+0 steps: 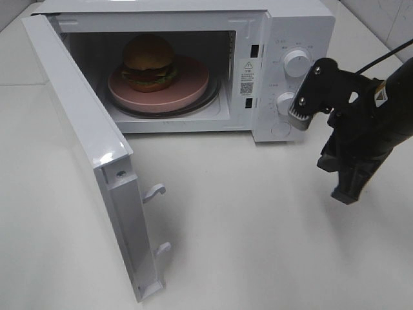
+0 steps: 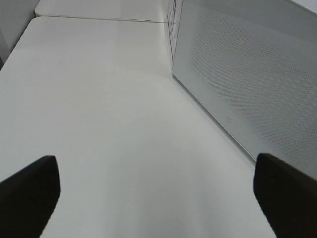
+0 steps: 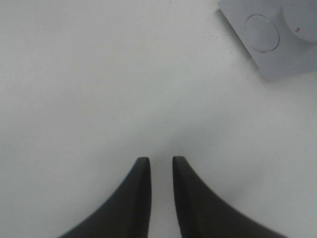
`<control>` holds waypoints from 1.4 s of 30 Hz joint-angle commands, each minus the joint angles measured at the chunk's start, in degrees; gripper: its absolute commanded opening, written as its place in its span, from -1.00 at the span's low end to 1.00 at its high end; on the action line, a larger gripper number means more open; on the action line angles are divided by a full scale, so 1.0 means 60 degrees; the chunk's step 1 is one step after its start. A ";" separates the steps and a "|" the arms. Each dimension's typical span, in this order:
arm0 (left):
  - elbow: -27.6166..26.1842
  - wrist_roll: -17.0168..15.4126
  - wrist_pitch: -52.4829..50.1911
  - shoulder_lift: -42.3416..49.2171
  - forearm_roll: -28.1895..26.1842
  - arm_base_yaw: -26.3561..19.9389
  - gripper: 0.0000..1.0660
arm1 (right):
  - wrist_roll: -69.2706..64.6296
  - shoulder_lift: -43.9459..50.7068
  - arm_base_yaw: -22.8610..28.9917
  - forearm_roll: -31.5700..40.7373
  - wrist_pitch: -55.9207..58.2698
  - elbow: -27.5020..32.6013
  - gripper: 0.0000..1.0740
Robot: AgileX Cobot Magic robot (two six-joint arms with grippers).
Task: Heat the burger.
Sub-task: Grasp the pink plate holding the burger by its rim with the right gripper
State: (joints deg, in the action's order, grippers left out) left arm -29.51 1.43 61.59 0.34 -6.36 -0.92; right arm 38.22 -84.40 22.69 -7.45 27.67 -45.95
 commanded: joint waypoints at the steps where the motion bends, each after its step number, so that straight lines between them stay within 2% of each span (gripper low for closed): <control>1: 0.0010 0.0010 -0.0076 0.0115 -0.0019 -0.0019 0.84 | 0.1709 0.0076 -0.0010 -0.0363 0.0105 -0.0086 -0.58; 3: 0.0010 0.0010 -0.0076 0.0115 -0.0019 -0.0019 0.84 | 0.2998 0.0076 -0.0010 -0.0458 0.0057 -0.0086 -0.54; 8: 0.0010 0.0010 -0.0076 0.0115 -0.0019 -0.0019 0.84 | 0.4565 0.0076 -0.0010 -0.0477 0.0057 -0.0086 -0.49; 10: 0.0010 0.0010 -0.0076 0.0115 -0.0019 -0.0019 0.84 | 0.4450 0.0076 -0.0010 -0.0458 0.0010 -0.0086 -0.45; 11: 0.0010 0.0010 -0.0076 0.0115 -0.0019 -0.0019 0.84 | 0.3877 0.0076 -0.0010 -0.0296 -0.0172 -0.0095 -0.30; 12: 0.0010 0.0010 -0.0076 0.0115 -0.0019 -0.0019 0.84 | 0.3877 0.0076 -0.0010 -0.0296 -0.0172 -0.0095 -0.30; 13: 0.0010 0.0010 -0.0076 0.0115 -0.0019 -0.0019 0.84 | 0.3094 0.0076 -0.0010 -0.0315 -0.0334 -0.0095 -0.08; 14: 0.0010 0.0010 -0.0076 0.0115 -0.0019 -0.0019 0.84 | 0.3094 0.0076 -0.0010 -0.0315 -0.0334 -0.0095 -0.08; 15: 0.0010 0.0010 -0.0076 0.0115 -0.0019 -0.0019 0.84 | 0.2693 0.0076 -0.0010 -0.0325 -0.0382 -0.0095 0.08; 16: 0.0010 0.0010 -0.0076 0.0115 -0.0019 -0.0019 0.84 | 0.2129 0.0076 -0.0010 -0.0411 -0.0497 -0.0095 0.43; 17: 0.0010 0.0010 -0.0076 0.0115 -0.0019 -0.0019 0.84 | 0.2129 0.0076 -0.0010 -0.0411 -0.0497 -0.0095 0.43; 19: 0.0010 0.0010 -0.0076 0.0115 -0.0019 -0.0019 0.84 | 0.1948 0.0076 -0.0010 -0.0659 -0.0649 -0.0095 0.84; 20: 0.0010 0.0010 -0.0076 0.0115 -0.0019 -0.0019 0.84 | 0.1948 0.0076 -0.0010 -0.0659 -0.0649 -0.0095 0.84; 21: 0.0010 0.0010 -0.0076 0.0115 -0.0019 -0.0019 0.84 | 0.1948 0.0076 -0.0010 -0.0735 -0.0764 -0.0095 0.93; 34: 0.0010 0.0010 -0.0076 0.0115 -0.0019 -0.0019 0.84 | 0.1948 0.0076 0.0010 -0.1356 -0.1022 -0.0306 0.86; 38: 0.0010 0.0010 -0.0076 0.0115 -0.0019 -0.0019 0.84 | 0.1939 0.0067 0.0630 -0.1728 -0.1012 -0.0821 0.85; 42: 0.0010 0.0010 -0.0076 0.0115 -0.0019 -0.0019 0.84 | 0.1881 -0.0210 0.0898 -0.1967 -0.1012 -0.1299 0.83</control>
State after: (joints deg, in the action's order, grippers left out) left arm -29.51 1.43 61.59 0.34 -6.36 -0.92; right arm 49.90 -84.91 27.56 -18.39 21.66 -52.54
